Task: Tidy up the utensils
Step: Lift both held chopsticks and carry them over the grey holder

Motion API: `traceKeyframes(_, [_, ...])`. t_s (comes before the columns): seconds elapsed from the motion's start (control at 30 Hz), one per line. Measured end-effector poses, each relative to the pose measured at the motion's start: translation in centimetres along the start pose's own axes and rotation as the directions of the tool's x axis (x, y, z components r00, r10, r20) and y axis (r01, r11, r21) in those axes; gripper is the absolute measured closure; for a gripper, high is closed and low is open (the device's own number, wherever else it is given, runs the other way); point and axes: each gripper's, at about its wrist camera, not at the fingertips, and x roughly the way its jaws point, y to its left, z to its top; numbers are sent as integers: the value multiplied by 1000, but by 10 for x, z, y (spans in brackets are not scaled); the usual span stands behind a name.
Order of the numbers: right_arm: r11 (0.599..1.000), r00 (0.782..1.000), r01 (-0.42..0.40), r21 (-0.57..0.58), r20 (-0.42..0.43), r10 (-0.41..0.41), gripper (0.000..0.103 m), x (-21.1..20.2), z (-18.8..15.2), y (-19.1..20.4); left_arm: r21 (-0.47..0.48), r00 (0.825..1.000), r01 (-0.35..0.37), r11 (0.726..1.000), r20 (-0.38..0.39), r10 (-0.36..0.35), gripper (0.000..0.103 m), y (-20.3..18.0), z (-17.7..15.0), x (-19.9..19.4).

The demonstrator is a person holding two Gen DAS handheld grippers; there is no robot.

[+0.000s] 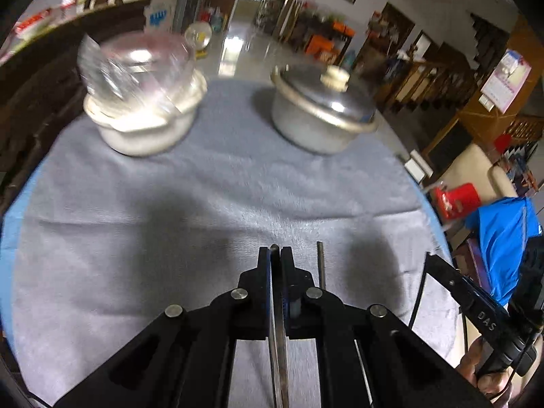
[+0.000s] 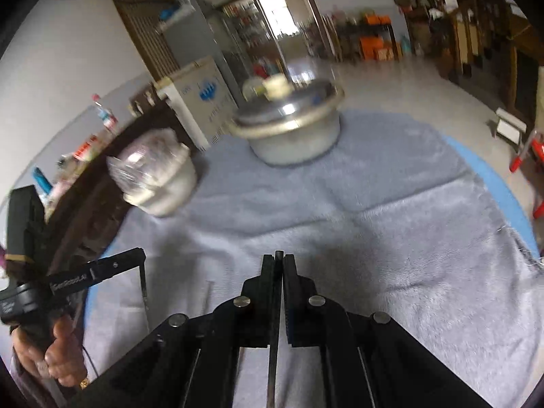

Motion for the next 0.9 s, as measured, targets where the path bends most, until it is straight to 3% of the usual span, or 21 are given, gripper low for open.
traceKeyframes(0.13, [1000,994,-12,-27,108,15,97,-49,-10,16,-9,996,14,1000,91,-13,98,6,-9,-49])
traceKeyframes(0.27, [998,972,0,-58,234,14,97,-97,-27,32,-31,982,22,999,188,-15,98,16,-30,-98])
traceKeyframes(0.5, [998,910,35,-49,415,-11,98,-168,-69,52,-63,933,-12,998,359,33,98,21,-85,-175])
traceKeyframes(0.9, [1000,855,31,2,518,-28,98,-232,-105,54,-87,860,-35,996,505,74,98,5,-150,-241])
